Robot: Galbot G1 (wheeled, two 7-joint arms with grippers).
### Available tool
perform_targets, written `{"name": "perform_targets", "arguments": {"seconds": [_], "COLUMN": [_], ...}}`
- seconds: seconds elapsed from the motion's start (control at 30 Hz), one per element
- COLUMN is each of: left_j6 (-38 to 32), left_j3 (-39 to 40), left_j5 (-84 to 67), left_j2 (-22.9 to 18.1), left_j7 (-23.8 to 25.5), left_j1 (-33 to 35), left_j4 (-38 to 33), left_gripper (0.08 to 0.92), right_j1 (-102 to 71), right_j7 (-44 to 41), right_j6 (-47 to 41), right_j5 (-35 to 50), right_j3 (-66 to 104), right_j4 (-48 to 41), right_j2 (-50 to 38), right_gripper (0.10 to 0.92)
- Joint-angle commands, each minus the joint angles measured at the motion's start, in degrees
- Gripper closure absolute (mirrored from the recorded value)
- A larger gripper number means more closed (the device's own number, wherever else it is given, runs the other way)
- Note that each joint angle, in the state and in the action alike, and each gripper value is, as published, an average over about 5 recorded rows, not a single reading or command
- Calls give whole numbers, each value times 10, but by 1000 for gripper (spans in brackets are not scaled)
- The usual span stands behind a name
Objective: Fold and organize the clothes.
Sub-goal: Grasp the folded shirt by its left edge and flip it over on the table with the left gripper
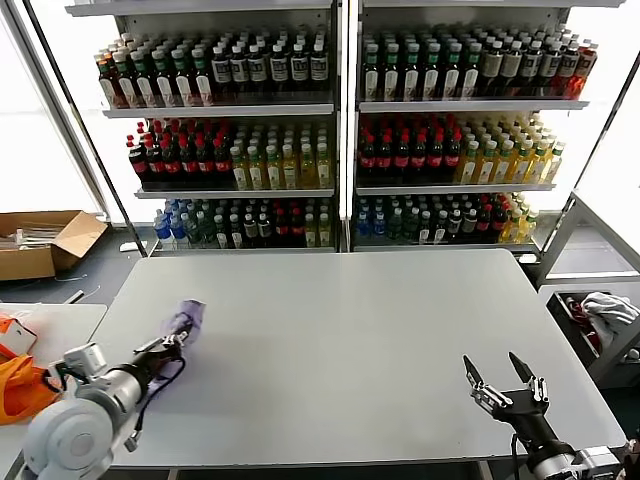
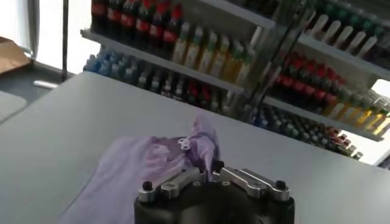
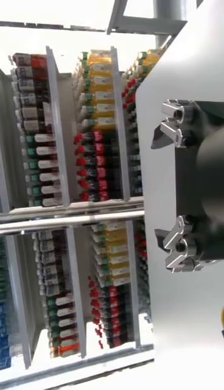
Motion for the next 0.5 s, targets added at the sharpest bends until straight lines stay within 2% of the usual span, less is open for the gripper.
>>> {"name": "perform_targets", "arguments": {"seconds": [0.03,0.17,0.27,0.37,0.5], "left_j6": [4,3,1,-6,-10], "left_j3": [290,267,229,210,213], "left_j5": [-43,-4,0,-5,-33], "left_j2": [-206,-285,-321,-322,-293], "left_j7": [-150,-148,-145,-143,-132], "left_j1": [-208,-246,-269,-276,-247], "left_j4": [163,228,235,214,153], "left_gripper": [894,894,894,894,894], "right_j1": [-8,-9,-7,2,24], "right_j7": [0,2,8,17,29], "right_j6": [-6,-15,-26,-40,-50], "right_j5": [-16,-42,-57,-66,-91], "right_j3": [-2,-28,-56,-90,-138], "right_j4": [14,17,22,24,11], "right_j2": [19,21,22,22,15], "right_gripper": [203,203,203,203,203]}}
